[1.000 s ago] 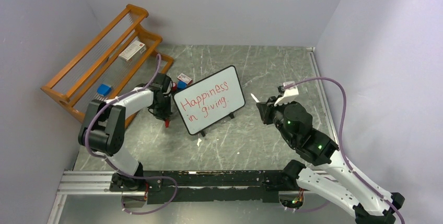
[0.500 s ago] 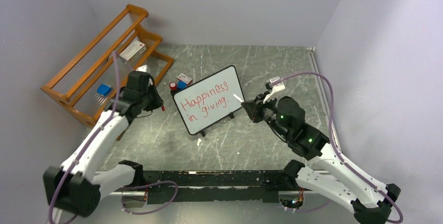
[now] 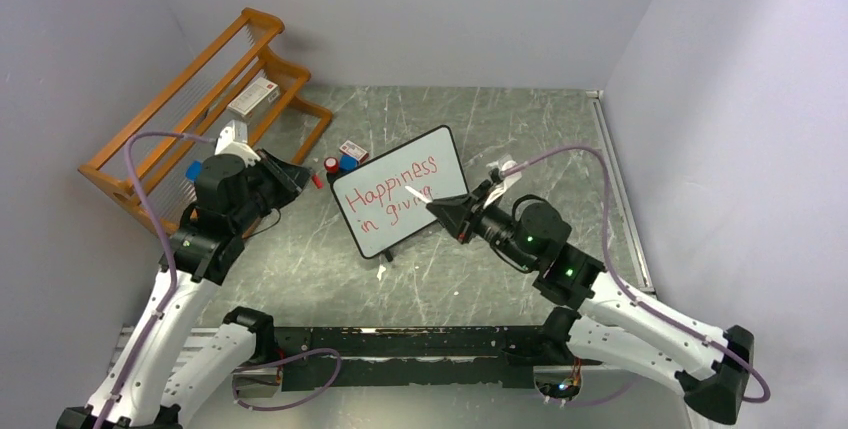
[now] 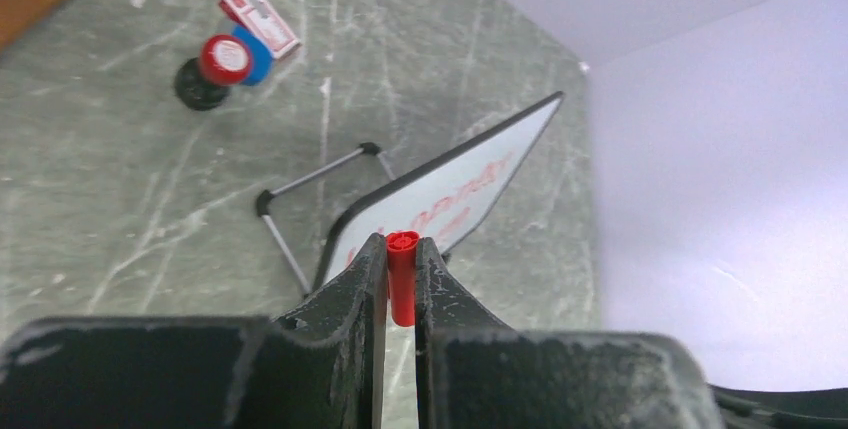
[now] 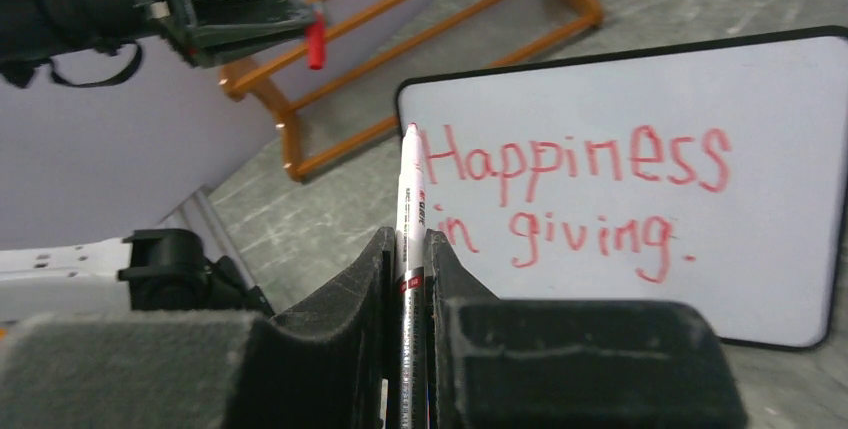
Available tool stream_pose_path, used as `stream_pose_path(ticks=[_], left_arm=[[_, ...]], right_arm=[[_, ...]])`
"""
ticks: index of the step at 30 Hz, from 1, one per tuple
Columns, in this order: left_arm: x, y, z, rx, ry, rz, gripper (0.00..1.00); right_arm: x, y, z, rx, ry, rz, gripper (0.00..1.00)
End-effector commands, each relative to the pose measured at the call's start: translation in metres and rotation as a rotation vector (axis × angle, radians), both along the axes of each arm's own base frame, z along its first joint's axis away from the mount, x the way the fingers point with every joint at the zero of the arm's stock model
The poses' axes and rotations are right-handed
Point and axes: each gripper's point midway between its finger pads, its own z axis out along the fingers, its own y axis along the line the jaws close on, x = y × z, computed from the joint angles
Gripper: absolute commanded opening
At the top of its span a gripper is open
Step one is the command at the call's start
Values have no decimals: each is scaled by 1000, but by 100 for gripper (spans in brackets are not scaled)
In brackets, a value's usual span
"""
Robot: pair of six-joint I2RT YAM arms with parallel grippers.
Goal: Write a sentence on the whiteboard
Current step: Close the whiteboard marker at the center of the board.
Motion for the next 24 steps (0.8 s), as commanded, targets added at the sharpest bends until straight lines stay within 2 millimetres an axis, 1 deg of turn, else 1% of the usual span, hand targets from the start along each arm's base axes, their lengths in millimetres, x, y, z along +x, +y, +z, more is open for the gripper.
stream_pose_path(ticks=[1,7,13,19,24], left_arm=[[0,-25,24,-212,-91,-70,5],[1,-39,39,-416,-154,-100,5],[-2,-42,52,-521,-181,-106,5],[-9,-50,49,-602,-160,-148,5],[-13,-57,51,-630,-144,-185,5]], right_arm=[[-13,22,30,157,-109,36,0],[-24,47,36,185,-219,29,0],[-22,63,32,172,-248,9,0],[-18,73,25,173,-271,-28,0],[-17,79,26,182,-297,-45,0]])
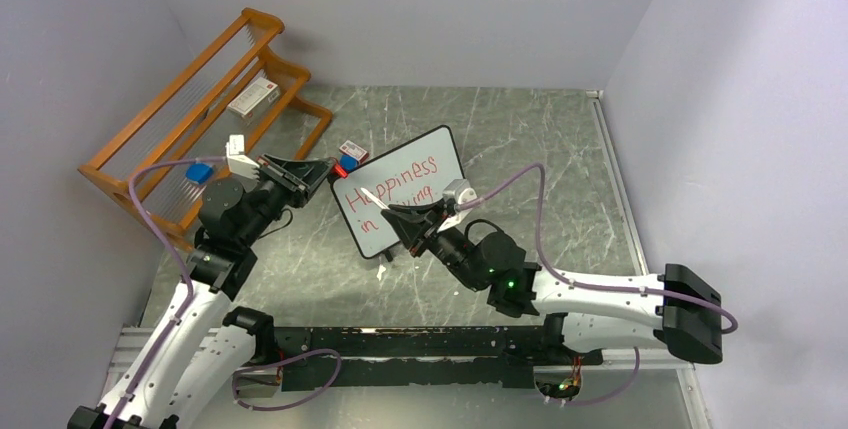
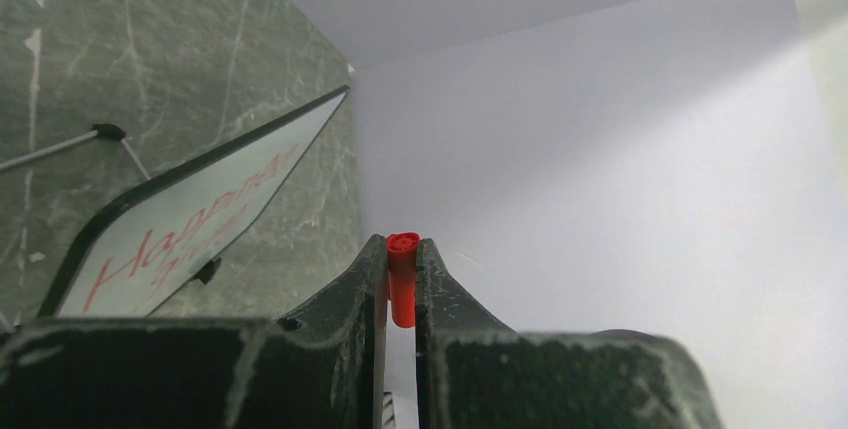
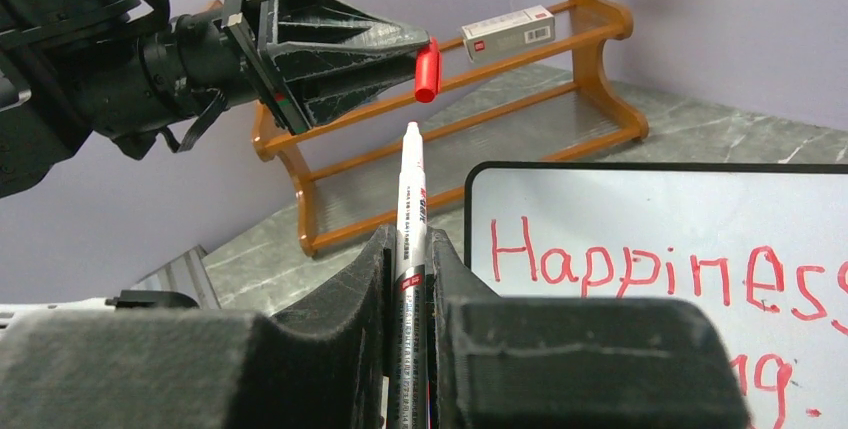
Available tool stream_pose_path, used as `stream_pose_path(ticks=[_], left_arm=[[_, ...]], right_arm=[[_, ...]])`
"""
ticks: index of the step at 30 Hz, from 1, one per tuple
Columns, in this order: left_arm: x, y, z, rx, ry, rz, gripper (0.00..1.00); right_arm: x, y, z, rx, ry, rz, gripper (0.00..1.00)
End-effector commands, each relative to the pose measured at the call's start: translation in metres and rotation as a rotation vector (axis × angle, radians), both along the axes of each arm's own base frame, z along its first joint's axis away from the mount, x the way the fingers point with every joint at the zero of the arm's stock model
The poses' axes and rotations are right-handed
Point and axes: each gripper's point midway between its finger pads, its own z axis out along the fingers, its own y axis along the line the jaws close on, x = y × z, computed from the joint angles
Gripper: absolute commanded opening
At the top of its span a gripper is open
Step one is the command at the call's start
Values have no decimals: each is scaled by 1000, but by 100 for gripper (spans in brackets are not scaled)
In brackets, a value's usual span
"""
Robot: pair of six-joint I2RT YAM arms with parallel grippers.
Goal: Write a sentence on the whiteboard
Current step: Close the whiteboard marker at the center of the board.
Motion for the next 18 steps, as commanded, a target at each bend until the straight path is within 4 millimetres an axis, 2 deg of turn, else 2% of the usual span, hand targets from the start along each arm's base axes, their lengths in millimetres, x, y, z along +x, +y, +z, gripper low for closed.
stream_pose_path(ticks=[1,11,18], left_arm=[[-10,-11,18,-71,-45,-76,5],[-15,-23,12,-114,-27,-149,5],[-16,-24,16,-115,-38,-149,5]], right_arm=[[6,-2,20,71,-53,-58,0],[10,2,21,68,-75,-81,0],[10,6,20,58,-74,-75,0]])
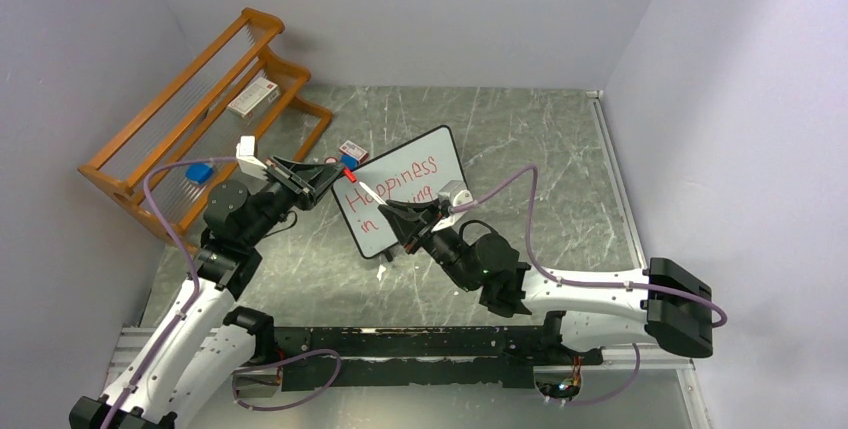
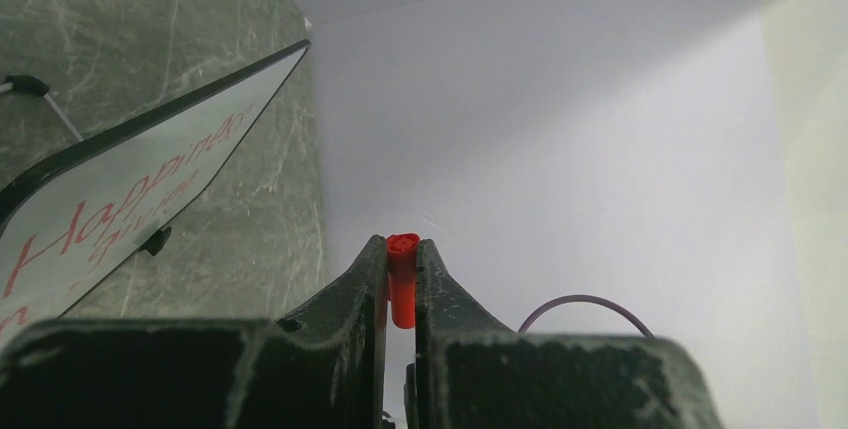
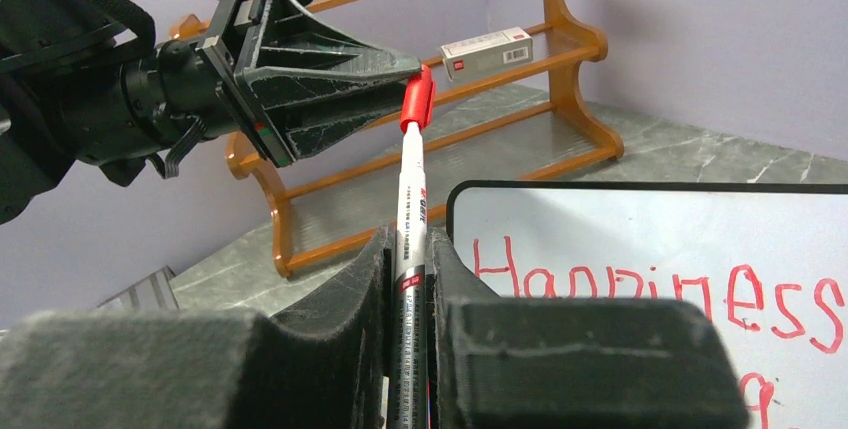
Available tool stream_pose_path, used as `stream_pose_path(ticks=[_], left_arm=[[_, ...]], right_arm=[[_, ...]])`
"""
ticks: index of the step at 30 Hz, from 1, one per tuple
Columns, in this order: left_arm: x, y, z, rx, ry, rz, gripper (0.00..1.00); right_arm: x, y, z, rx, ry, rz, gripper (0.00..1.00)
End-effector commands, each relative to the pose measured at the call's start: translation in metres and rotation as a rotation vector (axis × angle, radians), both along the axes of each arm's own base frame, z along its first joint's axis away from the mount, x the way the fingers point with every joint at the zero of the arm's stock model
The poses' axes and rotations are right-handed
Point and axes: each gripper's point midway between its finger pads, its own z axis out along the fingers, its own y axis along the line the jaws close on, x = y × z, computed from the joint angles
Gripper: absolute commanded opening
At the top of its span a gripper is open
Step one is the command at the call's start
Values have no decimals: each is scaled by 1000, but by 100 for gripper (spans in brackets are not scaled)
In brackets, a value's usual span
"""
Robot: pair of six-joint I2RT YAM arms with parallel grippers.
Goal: Write a sentence on the whiteboard
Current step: Close the whiteboard marker at the center of the board.
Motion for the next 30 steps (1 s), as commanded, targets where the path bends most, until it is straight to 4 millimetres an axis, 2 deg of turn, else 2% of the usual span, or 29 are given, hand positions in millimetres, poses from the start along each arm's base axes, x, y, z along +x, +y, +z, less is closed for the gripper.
stream_pose_path(ticks=[1,18,30], left_arm=[[-7,-6,16,-28,-51,-42,5],[-11,-10,16,-35,-51,-68,5],[-14,-15,17,-40,-61,-84,5]], right_arm=[[1,2,20,50,-26,-13,0],[2,3,23,60,-27,-17,0],[4,11,25,68,-26,-13,0]])
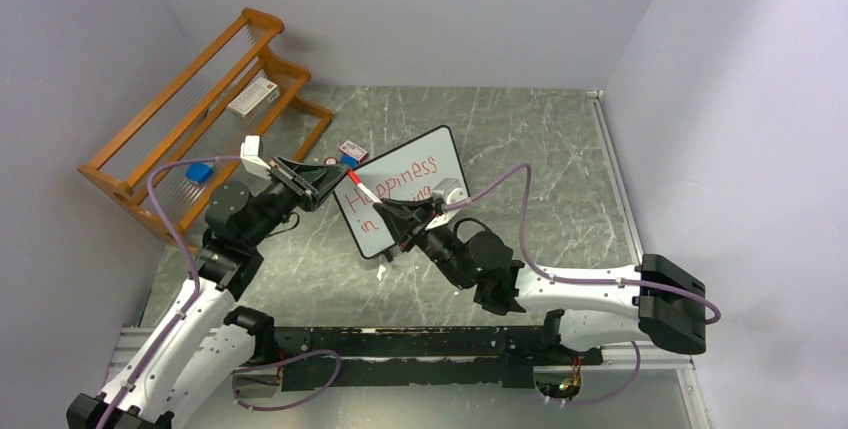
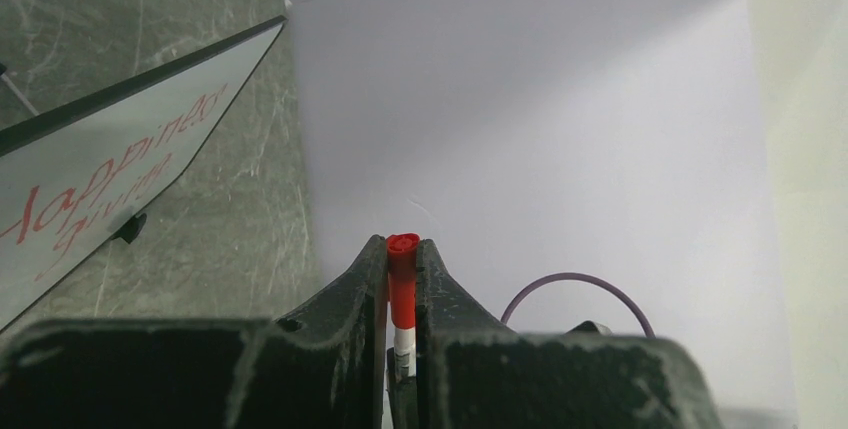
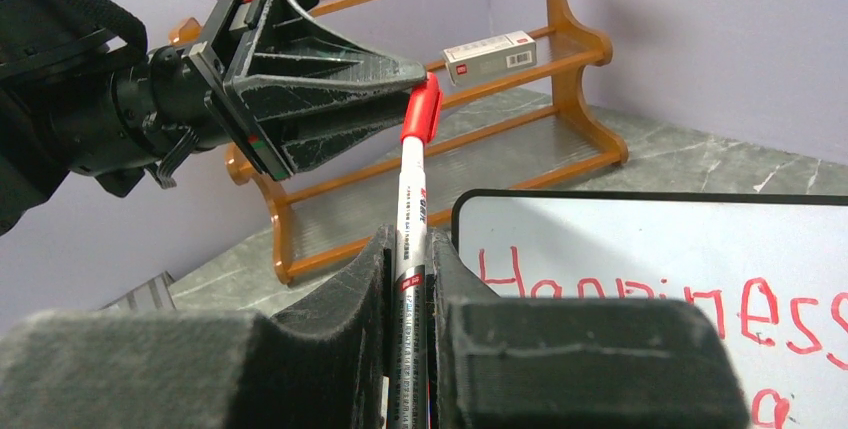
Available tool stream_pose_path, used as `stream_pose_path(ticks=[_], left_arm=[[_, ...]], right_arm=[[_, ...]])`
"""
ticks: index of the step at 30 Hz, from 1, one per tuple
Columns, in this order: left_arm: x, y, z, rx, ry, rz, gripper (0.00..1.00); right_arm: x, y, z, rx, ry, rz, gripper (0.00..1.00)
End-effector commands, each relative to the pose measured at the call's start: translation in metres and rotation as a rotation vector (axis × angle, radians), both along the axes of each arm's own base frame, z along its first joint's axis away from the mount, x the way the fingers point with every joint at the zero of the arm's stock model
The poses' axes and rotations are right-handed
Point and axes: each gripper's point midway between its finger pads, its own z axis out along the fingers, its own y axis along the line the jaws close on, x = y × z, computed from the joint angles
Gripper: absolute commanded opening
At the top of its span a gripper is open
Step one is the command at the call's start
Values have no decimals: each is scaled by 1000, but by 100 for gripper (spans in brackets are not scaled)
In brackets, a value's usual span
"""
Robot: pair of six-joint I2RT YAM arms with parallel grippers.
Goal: Write a sentence on the whiteboard
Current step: Close the whiteboard marker at the center of the board.
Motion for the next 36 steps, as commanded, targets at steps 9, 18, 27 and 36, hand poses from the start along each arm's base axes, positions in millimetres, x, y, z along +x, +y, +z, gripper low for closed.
stream_pose_path(ticks=[9,18,27,36], left_arm=[[-18,-20,14,6,-104,-74,5],[-39,-45,14,21,-186,-141,5],[-60,-59,4,43,-229,-170,5],[-67,-62,-3,77,-268,-173,5]], right_arm=[[11,1,35,145,-27,-70,0],[14,4,48,251,-42,-73,0],[13,-18,61,448,-18,-92,0],[14,-26,55,471,24,-74,0]])
